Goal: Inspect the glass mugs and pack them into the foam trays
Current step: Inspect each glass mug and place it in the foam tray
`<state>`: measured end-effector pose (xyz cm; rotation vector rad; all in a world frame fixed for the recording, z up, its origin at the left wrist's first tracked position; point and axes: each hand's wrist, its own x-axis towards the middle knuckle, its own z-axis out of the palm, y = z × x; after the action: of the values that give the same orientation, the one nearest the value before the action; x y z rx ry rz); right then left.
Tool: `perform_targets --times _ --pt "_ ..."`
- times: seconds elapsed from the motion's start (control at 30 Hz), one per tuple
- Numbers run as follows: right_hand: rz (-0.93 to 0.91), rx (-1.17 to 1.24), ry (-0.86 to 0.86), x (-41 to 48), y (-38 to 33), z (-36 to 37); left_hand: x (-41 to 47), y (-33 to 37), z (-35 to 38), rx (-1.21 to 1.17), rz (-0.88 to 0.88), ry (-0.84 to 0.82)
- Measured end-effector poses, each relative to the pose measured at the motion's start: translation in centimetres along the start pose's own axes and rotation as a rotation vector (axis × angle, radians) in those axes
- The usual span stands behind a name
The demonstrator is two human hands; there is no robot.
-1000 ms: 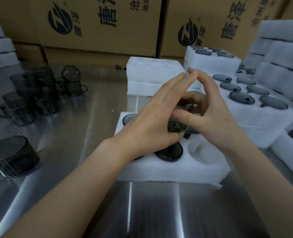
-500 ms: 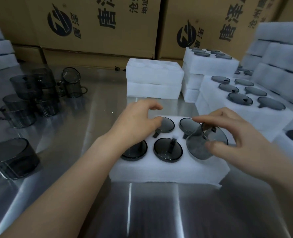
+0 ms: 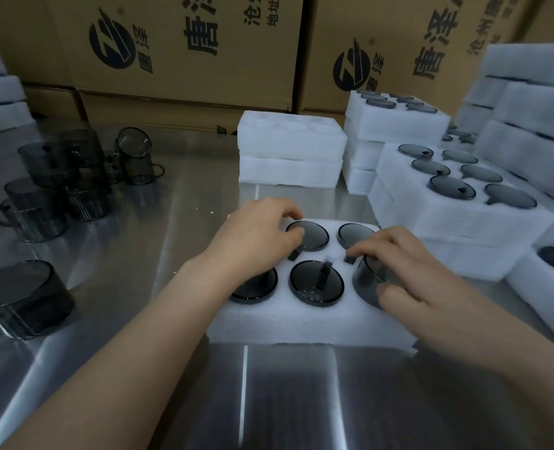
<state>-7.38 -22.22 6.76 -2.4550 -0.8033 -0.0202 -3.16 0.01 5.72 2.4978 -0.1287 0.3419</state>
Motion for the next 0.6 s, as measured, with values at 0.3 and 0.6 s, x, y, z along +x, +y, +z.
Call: perform_targets --times 0.3,0.6 --pt "0.053 -0.262 -0.236 0.0 0.9 0.7 0.2 0.1 0.2 0.026 0.022 0.017" --pt "0.164 -0.418 -0.367 0.8 -0.7 0.4 0.2 0.6 0.1 0.05 0.022 0.003"
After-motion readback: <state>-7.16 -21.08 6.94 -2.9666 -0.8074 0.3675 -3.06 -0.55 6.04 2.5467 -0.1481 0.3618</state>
